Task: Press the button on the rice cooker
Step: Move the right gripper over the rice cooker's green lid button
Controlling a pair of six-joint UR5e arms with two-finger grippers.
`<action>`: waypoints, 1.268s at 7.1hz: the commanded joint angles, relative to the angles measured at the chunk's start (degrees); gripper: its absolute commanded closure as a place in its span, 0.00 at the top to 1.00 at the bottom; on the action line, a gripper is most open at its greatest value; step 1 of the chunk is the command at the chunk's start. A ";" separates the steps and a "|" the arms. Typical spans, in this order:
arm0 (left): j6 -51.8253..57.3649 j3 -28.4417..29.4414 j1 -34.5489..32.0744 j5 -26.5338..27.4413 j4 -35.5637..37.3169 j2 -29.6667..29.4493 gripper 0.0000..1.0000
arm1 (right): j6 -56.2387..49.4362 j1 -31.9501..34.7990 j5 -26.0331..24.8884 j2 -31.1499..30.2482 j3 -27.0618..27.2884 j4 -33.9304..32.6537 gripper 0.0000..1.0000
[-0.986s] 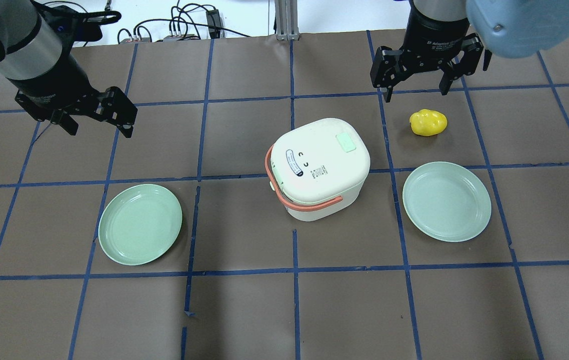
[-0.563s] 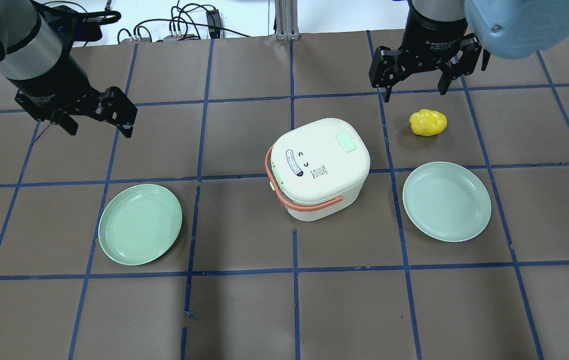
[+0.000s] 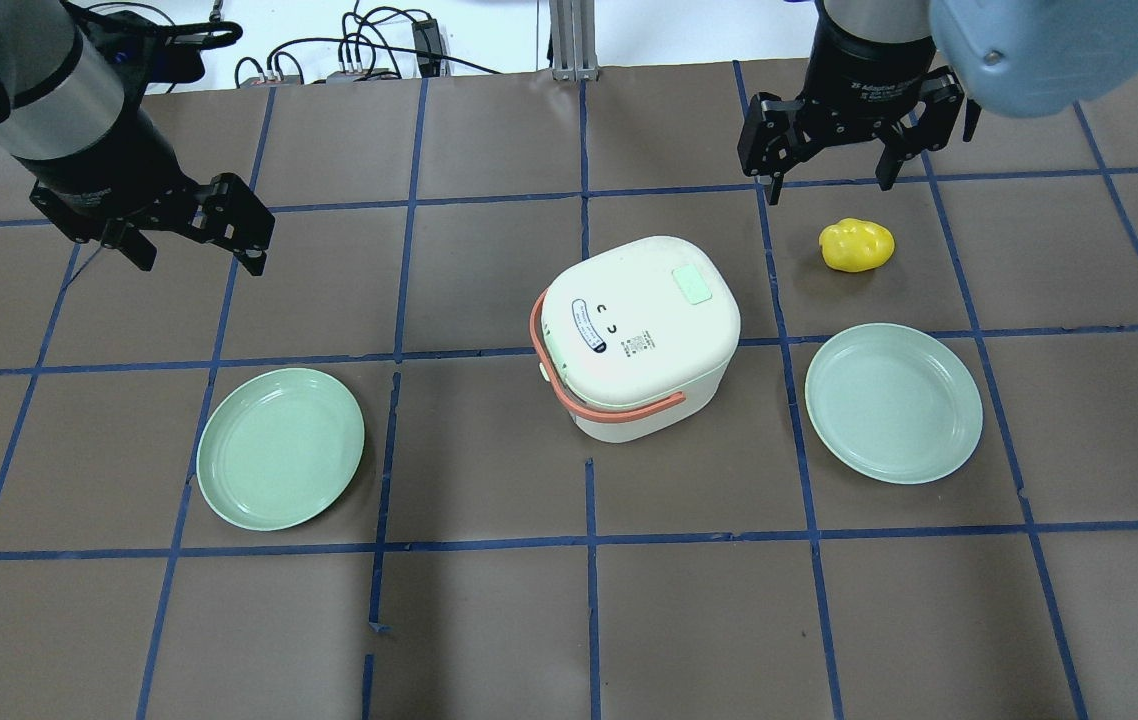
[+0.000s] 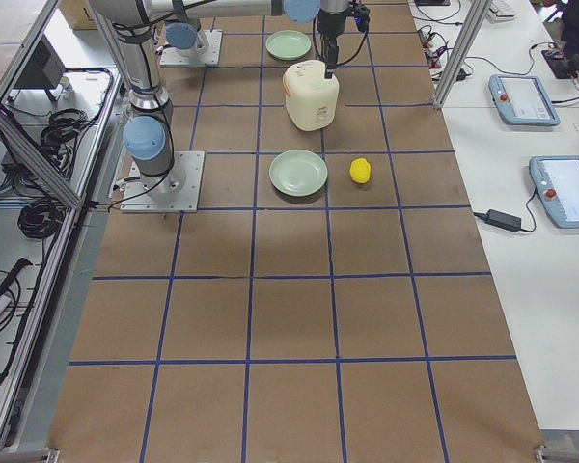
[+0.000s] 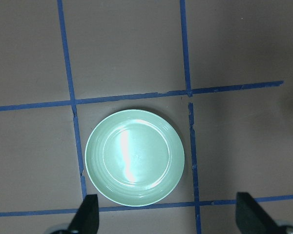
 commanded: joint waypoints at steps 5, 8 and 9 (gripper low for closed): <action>0.00 0.00 0.03 0.00 0.00 0.00 1.00 | 3.01 2.40 10.25 0.13 -0.26 -0.76 0.64; 0.00 0.00 0.03 0.00 0.00 0.00 1.00 | 2.40 5.48 11.31 1.52 0.43 -0.59 0.08; 0.00 0.00 0.03 0.00 0.00 0.00 1.00 | 2.92 5.48 10.96 3.10 2.79 -1.02 0.08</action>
